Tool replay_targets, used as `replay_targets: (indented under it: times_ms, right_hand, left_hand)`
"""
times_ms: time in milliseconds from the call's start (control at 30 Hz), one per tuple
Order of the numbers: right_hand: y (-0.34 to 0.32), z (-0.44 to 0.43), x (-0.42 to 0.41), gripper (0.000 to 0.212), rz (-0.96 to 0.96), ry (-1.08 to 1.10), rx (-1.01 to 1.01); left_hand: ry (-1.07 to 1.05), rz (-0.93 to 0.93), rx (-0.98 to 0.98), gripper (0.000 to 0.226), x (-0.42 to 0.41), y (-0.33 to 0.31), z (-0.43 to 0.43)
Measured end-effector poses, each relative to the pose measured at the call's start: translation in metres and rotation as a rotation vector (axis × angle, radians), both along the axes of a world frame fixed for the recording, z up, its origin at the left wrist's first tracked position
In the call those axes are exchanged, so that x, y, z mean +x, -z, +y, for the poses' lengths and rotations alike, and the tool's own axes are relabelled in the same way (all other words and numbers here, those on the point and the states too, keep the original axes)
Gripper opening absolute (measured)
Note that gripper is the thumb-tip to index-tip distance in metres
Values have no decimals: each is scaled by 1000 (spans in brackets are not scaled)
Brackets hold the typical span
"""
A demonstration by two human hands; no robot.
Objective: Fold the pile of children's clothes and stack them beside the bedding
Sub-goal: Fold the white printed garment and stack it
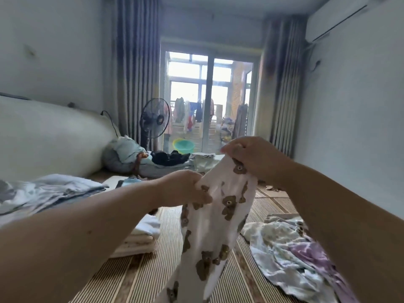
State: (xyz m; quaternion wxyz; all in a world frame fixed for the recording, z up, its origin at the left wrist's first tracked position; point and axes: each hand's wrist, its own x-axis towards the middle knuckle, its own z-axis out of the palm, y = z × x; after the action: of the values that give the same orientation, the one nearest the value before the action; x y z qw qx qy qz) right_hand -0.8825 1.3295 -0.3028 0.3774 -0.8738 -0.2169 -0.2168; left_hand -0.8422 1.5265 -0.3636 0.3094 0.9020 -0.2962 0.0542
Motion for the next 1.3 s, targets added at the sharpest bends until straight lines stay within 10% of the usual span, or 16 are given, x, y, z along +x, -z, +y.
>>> replay_targets:
  times_ms: [133,233,600,733,867,1300]
  right_hand:
    - [-3,-11,-7,19,66,-50,-85]
    - [-2,-15,-5,17,105,-35,-103]
    - [13,17,31,18,228,255,283]
    - [33,42,26,19,335,230,383]
    - [44,45,17,19,394,63,526]
    - [37,42,5,5,283,-16,306]
  left_hand:
    - [-17,13,-6,27,-16,-24,37]
    - [-47,-128,124,79,-24,-42,57]
    - [-552,118,-118,22,-15,-65,25]
    - [-371,515,-428,9,-15,-55,-10]
    - [-310,624,-420,48,-19,-52,-20]
    - [-278,517,-364,24,-31,-47,-11]
